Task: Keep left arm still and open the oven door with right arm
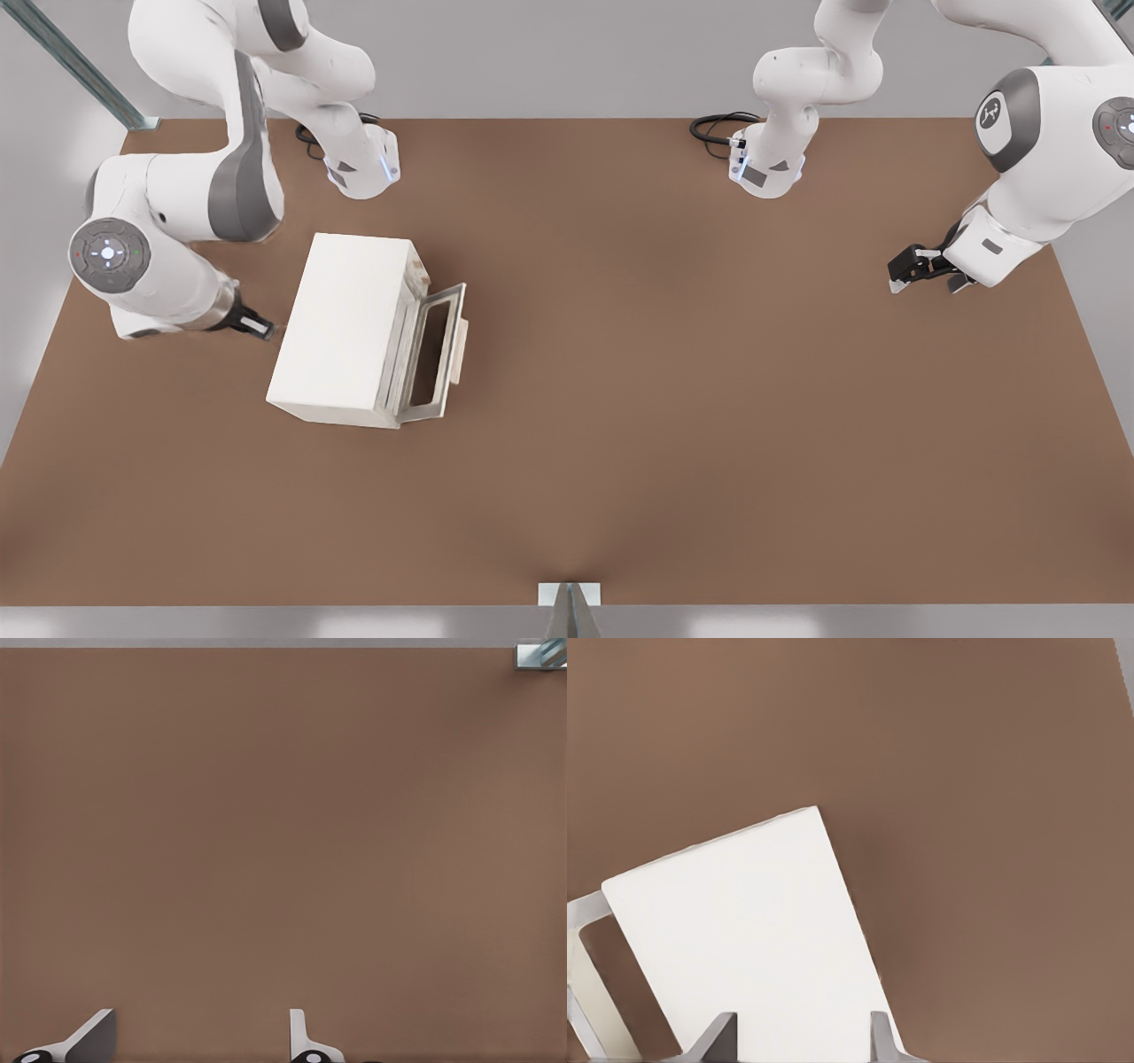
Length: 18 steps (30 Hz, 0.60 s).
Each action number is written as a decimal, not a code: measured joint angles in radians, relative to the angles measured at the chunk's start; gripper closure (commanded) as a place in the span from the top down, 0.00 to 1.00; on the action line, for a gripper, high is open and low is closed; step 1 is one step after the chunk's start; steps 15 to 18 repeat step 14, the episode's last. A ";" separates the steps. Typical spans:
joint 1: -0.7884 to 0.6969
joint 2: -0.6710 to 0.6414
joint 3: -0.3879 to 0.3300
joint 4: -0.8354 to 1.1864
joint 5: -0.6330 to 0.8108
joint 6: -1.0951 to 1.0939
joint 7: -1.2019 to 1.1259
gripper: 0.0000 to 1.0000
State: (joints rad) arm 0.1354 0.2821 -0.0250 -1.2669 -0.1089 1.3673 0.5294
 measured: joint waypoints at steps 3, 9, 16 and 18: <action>-0.006 0.009 -0.004 0.051 0.032 0.023 -0.067 1.00; -0.020 0.009 -0.004 0.093 0.062 0.035 -0.169 1.00; -0.028 0.008 -0.007 0.094 0.067 0.018 -0.232 1.00; -0.028 0.008 -0.007 0.094 0.067 0.018 -0.232 1.00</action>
